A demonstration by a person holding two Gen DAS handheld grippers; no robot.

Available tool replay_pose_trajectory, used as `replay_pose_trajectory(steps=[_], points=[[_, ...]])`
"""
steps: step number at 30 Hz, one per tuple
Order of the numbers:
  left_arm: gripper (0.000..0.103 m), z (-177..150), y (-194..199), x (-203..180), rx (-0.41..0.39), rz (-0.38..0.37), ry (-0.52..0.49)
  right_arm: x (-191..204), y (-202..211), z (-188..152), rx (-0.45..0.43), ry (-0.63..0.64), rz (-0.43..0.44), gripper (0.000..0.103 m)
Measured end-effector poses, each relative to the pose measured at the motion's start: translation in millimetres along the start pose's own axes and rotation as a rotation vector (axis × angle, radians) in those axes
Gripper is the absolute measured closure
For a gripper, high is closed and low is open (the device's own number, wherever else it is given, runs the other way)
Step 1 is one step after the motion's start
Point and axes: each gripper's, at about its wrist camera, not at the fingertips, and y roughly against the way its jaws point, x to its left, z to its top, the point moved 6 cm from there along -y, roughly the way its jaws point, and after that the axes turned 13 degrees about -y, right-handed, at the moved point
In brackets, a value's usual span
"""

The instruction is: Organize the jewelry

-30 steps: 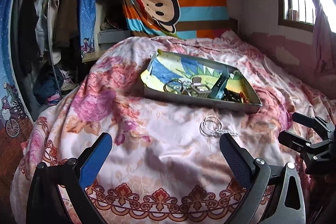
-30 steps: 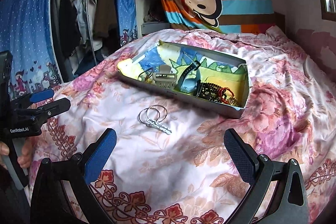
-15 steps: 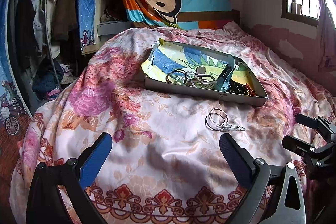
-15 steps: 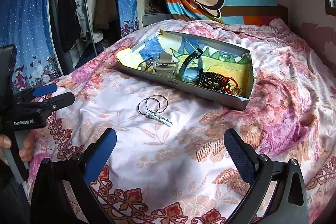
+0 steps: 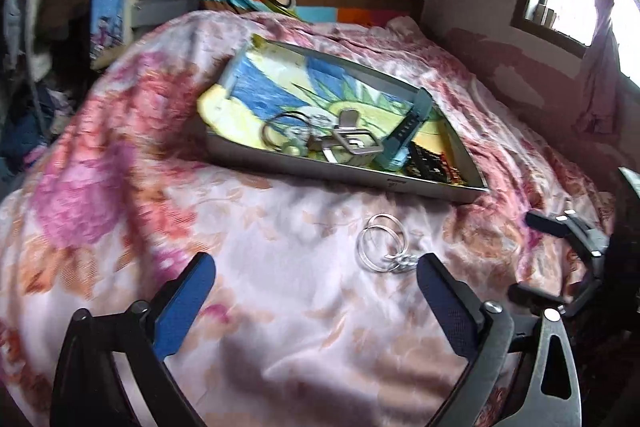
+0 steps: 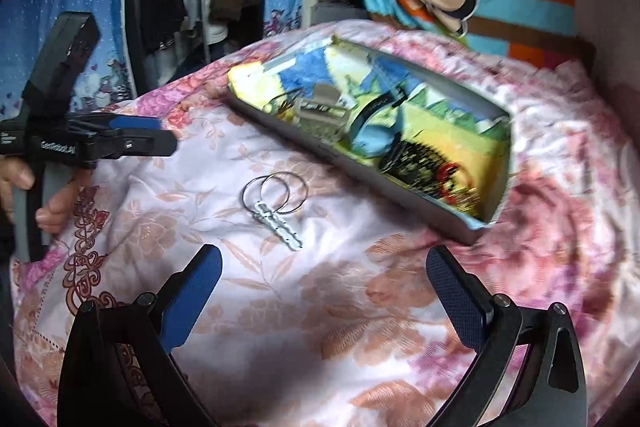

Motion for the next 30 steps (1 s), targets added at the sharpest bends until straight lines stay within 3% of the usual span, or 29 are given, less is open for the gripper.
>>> replay_pose_trajectory(steps=[3,7,12,16,23,30], points=[[0.027,6,-17,-4,0.022,-0.056,-0.009,2,-14,1,0.026,0.022,0.034,0.005],[0.042,7,-37,-12,0.058,-0.119,-0.019,5,-35,-3,0.080,0.038,0.066,0.031],[0.062,4,-58,-18,0.112,-0.176,-0.014,11,-58,-6,0.126,0.054,0.115,0.047],[0.070,2,-69,-16,0.141,-0.200,0.011,14,-72,-7,0.152,0.046,0.148,0.065],[0.084,-6,-80,-21,0.202,-0.289,0.058,16,-78,-13,0.179,0.033,0.192,0.076],[0.090,-12,-88,-21,0.234,-0.307,0.095,15,-81,-16,0.209,0.026,0.191,0.081]])
